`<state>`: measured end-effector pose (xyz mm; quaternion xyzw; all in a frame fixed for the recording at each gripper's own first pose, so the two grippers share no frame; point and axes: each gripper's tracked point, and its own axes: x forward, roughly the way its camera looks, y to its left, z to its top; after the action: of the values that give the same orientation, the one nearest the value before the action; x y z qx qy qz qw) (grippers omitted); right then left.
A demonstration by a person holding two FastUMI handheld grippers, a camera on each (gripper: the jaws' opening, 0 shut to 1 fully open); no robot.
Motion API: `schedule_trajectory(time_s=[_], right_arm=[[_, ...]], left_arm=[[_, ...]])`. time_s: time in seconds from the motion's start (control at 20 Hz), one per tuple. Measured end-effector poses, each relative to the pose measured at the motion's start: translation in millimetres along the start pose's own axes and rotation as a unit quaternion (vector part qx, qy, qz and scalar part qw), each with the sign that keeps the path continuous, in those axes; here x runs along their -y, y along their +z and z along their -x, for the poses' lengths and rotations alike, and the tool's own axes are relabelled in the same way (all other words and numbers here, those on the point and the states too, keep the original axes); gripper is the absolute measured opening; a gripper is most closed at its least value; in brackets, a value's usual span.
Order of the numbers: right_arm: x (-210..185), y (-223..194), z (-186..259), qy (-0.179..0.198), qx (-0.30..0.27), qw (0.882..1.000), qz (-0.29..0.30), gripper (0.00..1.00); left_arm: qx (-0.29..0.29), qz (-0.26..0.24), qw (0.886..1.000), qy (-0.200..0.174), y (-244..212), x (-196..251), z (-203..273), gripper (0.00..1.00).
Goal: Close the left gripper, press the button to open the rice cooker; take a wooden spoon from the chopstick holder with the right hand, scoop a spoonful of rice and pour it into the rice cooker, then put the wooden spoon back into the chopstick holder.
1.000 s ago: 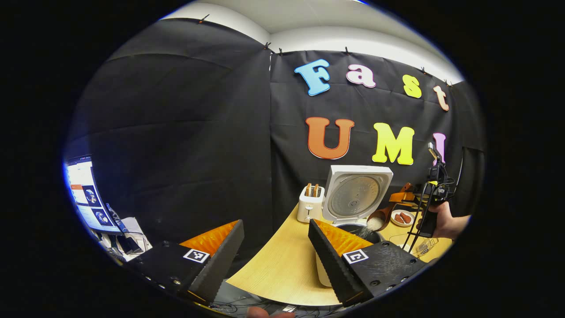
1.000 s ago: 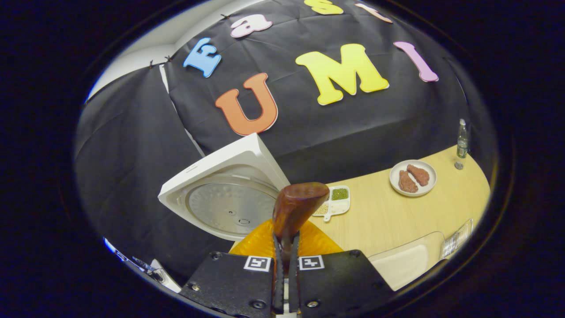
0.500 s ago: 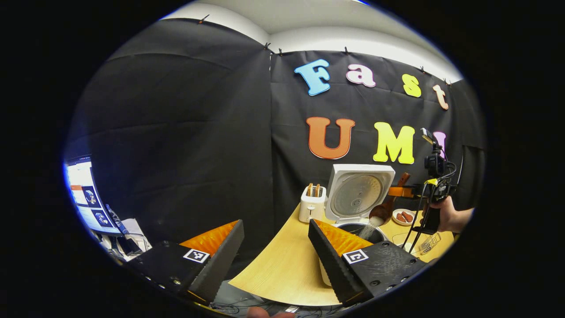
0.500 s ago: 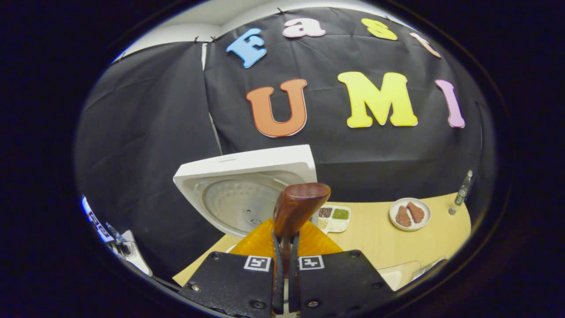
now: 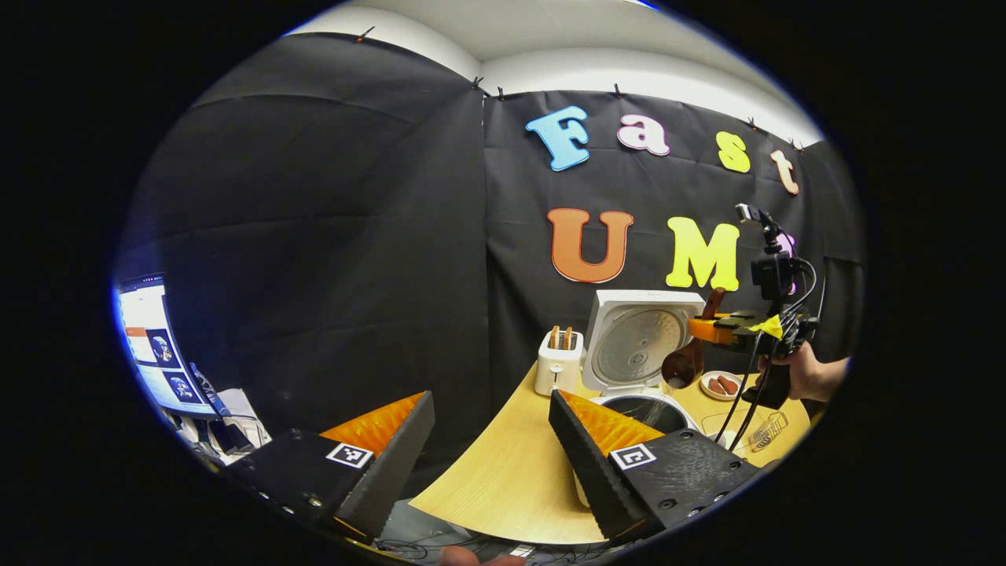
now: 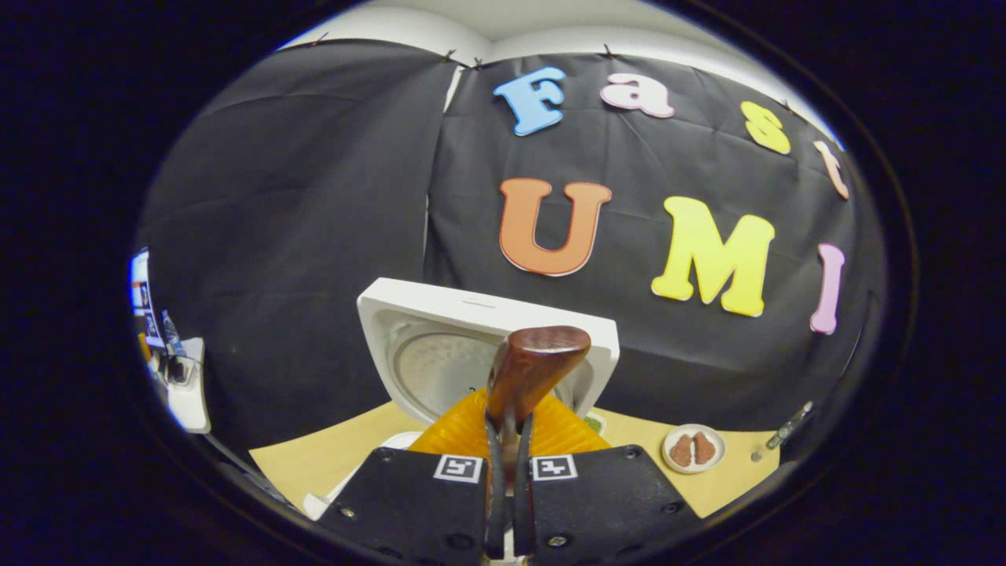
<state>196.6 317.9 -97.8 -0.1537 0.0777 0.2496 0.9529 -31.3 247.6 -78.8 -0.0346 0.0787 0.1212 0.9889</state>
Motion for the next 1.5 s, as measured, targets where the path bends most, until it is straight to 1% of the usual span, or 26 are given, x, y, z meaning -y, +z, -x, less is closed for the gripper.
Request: schedule_trajectory(time_s=[0.15,0.4,0.45,0.5,0.55,0.6,0.85,1.0,1.2,1.4,1.5], right_arm=[[-10,2,4,0.011,0.005,0.999,0.033,0.1],[-6,4,9,0.012,0.008,0.999,0.033,0.1],[-5,5,12,0.012,0.008,1.0,0.026,0.1],[-3,6,14,0.012,0.009,1.0,0.017,0.12],[0,8,18,0.01,0.012,1.0,0.006,0.12],[2,9,20,0.01,0.012,1.0,-0.004,0.1],[29,14,38,0.003,0.009,0.998,-0.068,0.1],[51,18,57,0.004,0.01,0.992,-0.122,0.1],[98,18,91,-0.012,0.017,0.982,-0.188,0.1],[160,-2,126,-0.039,0.012,0.966,-0.254,0.1],[195,-16,147,-0.063,0.013,0.961,-0.268,0.1]], left_arm=[[0.001,-0.004,1.0,-0.001,-2,2,2,0.94],[0.002,-0.003,1.0,0.0,-2,1,2,0.94],[0.002,-0.003,1.0,-0.001,-2,1,3,0.94],[0.002,-0.004,1.0,-0.002,-2,1,5,0.94],[0.002,-0.005,1.0,-0.003,-1,1,6,0.94],[0.002,-0.005,1.0,-0.005,-2,3,7,0.94],[0.007,-0.004,1.0,-0.011,3,11,16,0.94],[0.008,-0.004,1.0,-0.021,9,28,17,0.94],[0.018,-0.008,0.999,-0.043,18,59,16,0.94],[0.041,-0.006,0.997,-0.068,31,101,17,0.94],[0.047,-0.006,0.996,-0.082,34,124,18,0.94]])
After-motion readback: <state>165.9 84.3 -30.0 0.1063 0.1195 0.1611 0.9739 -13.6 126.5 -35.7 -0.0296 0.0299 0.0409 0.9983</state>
